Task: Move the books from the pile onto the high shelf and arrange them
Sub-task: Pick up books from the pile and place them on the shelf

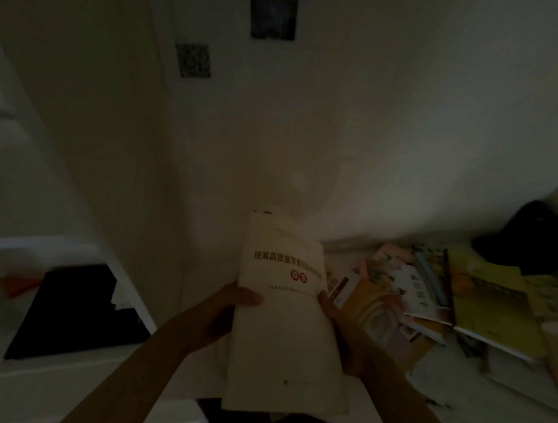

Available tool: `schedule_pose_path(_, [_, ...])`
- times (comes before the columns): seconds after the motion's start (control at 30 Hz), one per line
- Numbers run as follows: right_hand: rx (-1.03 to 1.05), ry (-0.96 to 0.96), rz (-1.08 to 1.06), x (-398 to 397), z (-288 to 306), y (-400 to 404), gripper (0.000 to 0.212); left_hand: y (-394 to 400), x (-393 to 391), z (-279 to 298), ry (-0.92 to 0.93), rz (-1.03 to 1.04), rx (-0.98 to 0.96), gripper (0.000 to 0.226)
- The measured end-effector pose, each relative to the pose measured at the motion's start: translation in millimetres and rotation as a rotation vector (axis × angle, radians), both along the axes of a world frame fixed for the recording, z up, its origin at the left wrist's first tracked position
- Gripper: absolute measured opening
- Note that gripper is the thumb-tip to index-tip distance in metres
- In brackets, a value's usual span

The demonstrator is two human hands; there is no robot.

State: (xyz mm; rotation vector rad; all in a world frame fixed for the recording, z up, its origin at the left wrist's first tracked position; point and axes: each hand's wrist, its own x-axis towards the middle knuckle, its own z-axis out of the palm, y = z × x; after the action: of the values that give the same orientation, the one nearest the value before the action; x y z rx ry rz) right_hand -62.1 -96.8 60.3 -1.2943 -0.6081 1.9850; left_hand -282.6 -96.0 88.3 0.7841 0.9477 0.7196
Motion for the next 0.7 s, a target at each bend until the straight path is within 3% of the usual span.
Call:
schedule_pose_path(0.13, [0.144, -0.069, -0.039, 12, 32, -5, 0.03, -4, 0, 25, 0.228, -0.058, 0.162, 0.089])
schedule_pose_path(0.27, [0.374, -0.166, -0.14, 11, 64, -27, 0.014, -28, 22, 44, 0.34, 0.248, 0.308, 0.059])
schedule_pose_path(0.43, [0.651, -0.223, -0.115, 7, 113, -74, 0.02, -82, 45, 92, 0.369, 0.527, 0.579, 0.045])
schedule_pose_path(0.7, [1.058, -0.09, -0.073, -33, 230, -109, 0.043, -172, 15, 219, 0.376, 0.86, 0.89, 0.041])
